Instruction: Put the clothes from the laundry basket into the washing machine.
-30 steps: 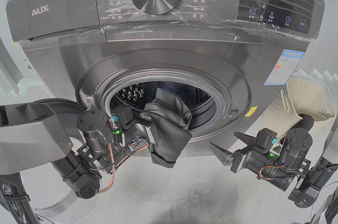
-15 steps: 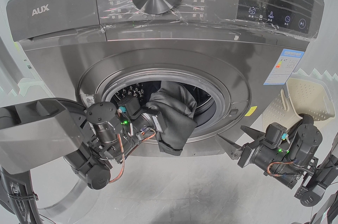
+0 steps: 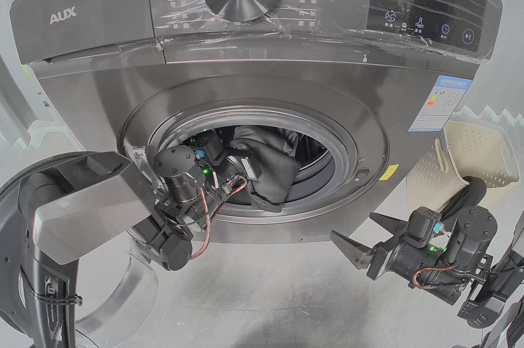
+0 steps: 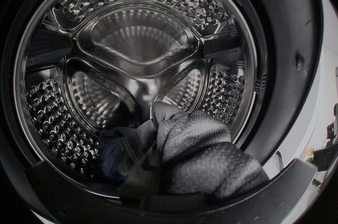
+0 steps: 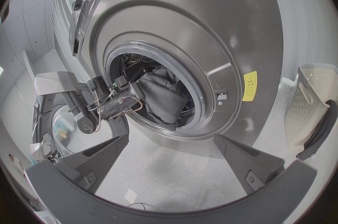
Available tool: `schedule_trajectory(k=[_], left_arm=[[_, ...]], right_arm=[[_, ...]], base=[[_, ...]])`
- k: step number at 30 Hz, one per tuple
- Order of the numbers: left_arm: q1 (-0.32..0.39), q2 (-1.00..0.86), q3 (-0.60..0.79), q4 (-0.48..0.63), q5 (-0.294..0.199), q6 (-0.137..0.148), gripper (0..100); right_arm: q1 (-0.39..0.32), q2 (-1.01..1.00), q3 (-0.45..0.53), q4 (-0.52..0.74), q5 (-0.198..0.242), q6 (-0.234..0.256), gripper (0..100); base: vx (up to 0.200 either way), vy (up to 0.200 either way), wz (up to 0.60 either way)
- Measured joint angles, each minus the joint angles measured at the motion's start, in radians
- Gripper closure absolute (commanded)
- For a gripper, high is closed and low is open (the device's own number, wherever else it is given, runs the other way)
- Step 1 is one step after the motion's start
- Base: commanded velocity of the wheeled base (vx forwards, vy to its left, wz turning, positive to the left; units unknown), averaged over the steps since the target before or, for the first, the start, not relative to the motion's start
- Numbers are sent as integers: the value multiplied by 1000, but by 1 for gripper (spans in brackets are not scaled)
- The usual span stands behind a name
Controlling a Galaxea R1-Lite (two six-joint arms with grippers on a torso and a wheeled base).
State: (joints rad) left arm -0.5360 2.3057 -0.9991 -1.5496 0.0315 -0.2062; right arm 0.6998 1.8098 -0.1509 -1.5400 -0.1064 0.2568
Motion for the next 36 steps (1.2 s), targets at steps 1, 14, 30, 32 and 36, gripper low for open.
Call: schedule_trajectory(k=[1, 14, 30, 32, 36], left_arm=[[1, 11, -17, 0, 3, 0, 100], [6, 74, -73, -1, 3, -3, 100], [27, 141, -214, 6, 37, 0, 100], [27, 150, -223, 6, 39, 1, 100], [29, 160, -238, 7, 44, 2, 100]], right_arm=[[3, 3, 1, 0, 0, -1, 0], [11, 11, 2, 0, -31, 5, 0], [11, 10, -1, 0, -36, 17, 0], [11, 10, -1, 0, -36, 17, 0], [12, 10, -3, 0, -36, 17, 0]], base=[[0, 0, 0], [0, 0, 0], [0, 0, 0], [0, 0, 0], [0, 0, 0]])
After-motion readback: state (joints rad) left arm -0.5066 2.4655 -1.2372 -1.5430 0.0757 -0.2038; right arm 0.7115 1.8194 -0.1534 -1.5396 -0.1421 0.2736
